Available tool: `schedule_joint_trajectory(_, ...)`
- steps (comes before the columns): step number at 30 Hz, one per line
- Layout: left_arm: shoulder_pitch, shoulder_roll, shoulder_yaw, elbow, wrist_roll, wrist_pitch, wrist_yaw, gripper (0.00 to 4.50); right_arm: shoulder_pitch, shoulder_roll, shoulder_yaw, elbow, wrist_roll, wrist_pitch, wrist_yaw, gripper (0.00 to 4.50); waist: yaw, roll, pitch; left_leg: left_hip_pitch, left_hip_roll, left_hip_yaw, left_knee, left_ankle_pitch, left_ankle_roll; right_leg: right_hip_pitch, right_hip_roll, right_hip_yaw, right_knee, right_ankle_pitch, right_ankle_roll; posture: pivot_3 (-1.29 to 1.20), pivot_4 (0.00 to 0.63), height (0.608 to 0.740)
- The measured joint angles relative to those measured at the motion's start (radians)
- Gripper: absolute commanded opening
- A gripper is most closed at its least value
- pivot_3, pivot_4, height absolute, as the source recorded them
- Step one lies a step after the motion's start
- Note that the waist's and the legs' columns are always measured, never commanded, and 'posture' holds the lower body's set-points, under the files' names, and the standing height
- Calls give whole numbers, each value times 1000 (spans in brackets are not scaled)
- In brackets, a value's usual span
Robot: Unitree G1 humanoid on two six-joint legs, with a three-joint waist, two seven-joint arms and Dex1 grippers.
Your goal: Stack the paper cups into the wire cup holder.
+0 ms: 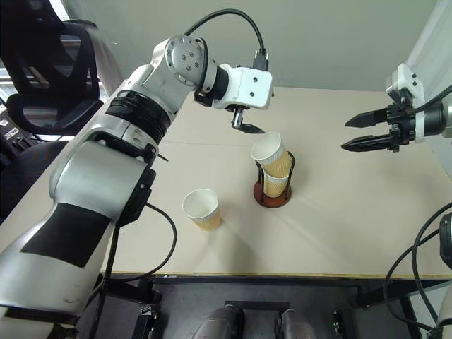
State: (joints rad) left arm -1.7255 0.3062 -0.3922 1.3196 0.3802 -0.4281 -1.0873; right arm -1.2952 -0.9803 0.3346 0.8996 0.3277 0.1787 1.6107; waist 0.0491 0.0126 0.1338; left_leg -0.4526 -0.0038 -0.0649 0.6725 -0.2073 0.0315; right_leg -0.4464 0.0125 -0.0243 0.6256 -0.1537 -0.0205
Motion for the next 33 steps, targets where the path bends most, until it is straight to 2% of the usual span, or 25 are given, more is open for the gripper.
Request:
schedule_joint_trajectory(12, 23, -71, 48, 6, -6, -1, 9, 4485, 0, -8, 0, -3, 1, -1, 0, 3426, 1, 0, 0, 0, 0, 0, 0, 0, 0, 0, 0, 0, 0, 0, 0, 0, 150, 740)
schedule_joint_trajectory(20, 23, -105, 50, 13, 13, -21, 198, 4485, 1, -8, 0, 7, 1, -24, 0, 3426, 2, 0, 0, 0, 0, 0, 1, 0, 0, 0, 0, 0, 1, 0, 0, 0, 150, 740)
schedule_joint_trajectory(24, 22, -110, 52, 14, 15, -27, 220, 4485, 1, -9, 0, 40, 1, -50, 0, 3426, 2, 0, 0, 0, 0, 1, 1, 0, 0, 0, 0, 0, 1, 0, 0, 0, 150, 740)
schedule_joint_trajectory(29, 14, -60, 78, 14, 3, -33, 170, 4485, 2, -9, 0, 47, 1, -65, 0, 3426, 1, 0, 0, 1, 0, 1, 0, 0, 0, 0, 0, 0, 1, 0, 0, 0, 150, 740)
schedule_joint_trajectory(33, 14, 7, 122, 4, -55, -24, -23, 4485, 29, -15, 7, 14, 19, -61, 0, 3426, 0, 0, 0, 1, 0, 1, 0, 0, 0, 0, 0, 0, 1, 0, 0, 0, 150, 740)
